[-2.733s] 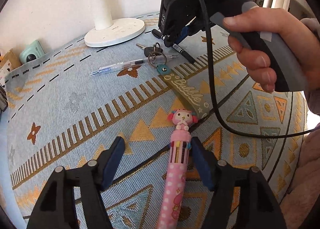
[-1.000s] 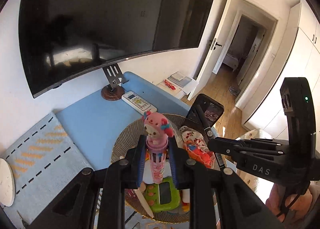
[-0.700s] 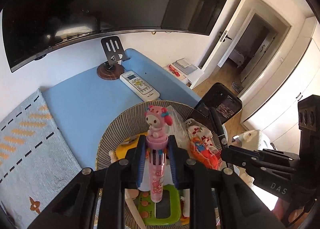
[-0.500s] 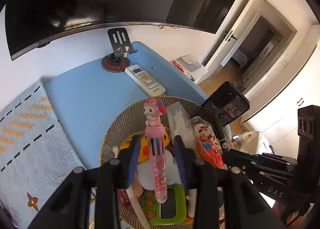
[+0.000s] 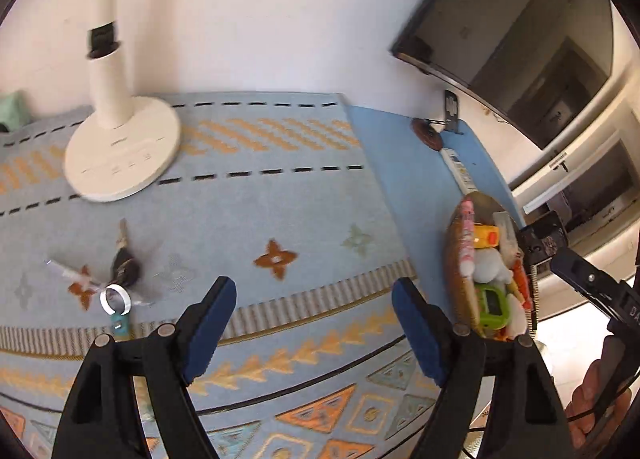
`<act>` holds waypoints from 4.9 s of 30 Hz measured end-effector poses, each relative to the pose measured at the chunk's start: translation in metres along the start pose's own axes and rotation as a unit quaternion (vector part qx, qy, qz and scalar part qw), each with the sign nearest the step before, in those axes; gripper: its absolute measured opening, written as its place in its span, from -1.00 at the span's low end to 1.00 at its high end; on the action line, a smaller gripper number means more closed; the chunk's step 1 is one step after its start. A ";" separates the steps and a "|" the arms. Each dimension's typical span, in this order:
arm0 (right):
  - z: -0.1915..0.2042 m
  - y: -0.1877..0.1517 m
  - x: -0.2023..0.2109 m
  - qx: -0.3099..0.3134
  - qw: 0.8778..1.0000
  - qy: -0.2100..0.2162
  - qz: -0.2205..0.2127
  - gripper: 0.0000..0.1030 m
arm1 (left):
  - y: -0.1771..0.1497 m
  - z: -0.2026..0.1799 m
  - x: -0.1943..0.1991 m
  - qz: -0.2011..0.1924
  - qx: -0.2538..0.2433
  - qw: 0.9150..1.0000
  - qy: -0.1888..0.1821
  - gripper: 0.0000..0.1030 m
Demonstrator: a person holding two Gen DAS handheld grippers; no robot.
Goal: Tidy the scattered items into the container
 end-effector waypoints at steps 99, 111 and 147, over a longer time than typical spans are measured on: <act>0.177 -0.040 -0.217 0.210 0.977 -0.029 0.027 1.00 | 0.000 0.224 -0.011 -0.129 -0.015 0.978 0.165 1.00; 0.177 -0.040 -0.217 0.210 0.977 -0.029 0.027 1.00 | 0.000 0.224 -0.012 -0.129 -0.015 0.978 0.165 1.00; 0.176 -0.041 -0.219 0.210 0.977 -0.028 0.027 1.00 | 0.000 0.225 -0.012 -0.129 -0.015 0.978 0.165 1.00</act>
Point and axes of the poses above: each gripper's, at about its wrist camera, not at the fingertips, and x roughly against the way its jaws point, z to its left, y to its top, the point moved 3 cm from there along -x, roughly the way its jaws point, and after that the axes turned 15 degrees about x, right-handed, at the moved point
